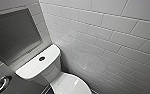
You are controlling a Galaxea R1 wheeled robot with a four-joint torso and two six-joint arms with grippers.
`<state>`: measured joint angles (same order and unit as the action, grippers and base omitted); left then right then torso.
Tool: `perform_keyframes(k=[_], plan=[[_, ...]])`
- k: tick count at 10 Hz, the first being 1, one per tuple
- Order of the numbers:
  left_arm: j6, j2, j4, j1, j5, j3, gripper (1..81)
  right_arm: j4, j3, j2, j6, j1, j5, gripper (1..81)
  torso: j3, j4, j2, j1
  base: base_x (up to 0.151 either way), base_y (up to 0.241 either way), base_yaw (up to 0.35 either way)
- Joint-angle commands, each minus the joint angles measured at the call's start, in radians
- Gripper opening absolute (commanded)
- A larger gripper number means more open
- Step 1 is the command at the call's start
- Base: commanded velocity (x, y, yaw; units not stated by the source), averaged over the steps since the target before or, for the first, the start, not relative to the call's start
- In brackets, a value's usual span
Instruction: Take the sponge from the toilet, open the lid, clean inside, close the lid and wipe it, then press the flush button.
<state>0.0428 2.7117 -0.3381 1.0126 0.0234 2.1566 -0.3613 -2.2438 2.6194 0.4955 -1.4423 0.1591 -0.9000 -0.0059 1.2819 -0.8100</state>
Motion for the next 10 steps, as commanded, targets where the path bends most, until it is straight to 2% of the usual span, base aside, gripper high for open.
perform_keyframes(k=[1,7,10], plan=[[0.008,-0.002,-0.013,-0.076,0.099,-0.012,81.1,-0.011,-0.012,-0.019,0.000,0.006,-0.055,1.0,0.000,0.000,0.000,0.000,0.000,0.000,0.000],[0.008,0.039,-0.010,-0.074,0.190,-0.055,81.1,-0.019,-0.186,0.075,0.001,0.004,-0.067,1.0,0.000,0.000,0.000,0.000,0.000,0.000,0.000],[0.006,0.027,-0.007,-0.088,0.185,-0.145,81.1,-0.021,-0.197,0.096,-0.003,0.009,-0.070,1.0,0.000,0.000,0.000,0.000,0.000,0.000,0.000]])
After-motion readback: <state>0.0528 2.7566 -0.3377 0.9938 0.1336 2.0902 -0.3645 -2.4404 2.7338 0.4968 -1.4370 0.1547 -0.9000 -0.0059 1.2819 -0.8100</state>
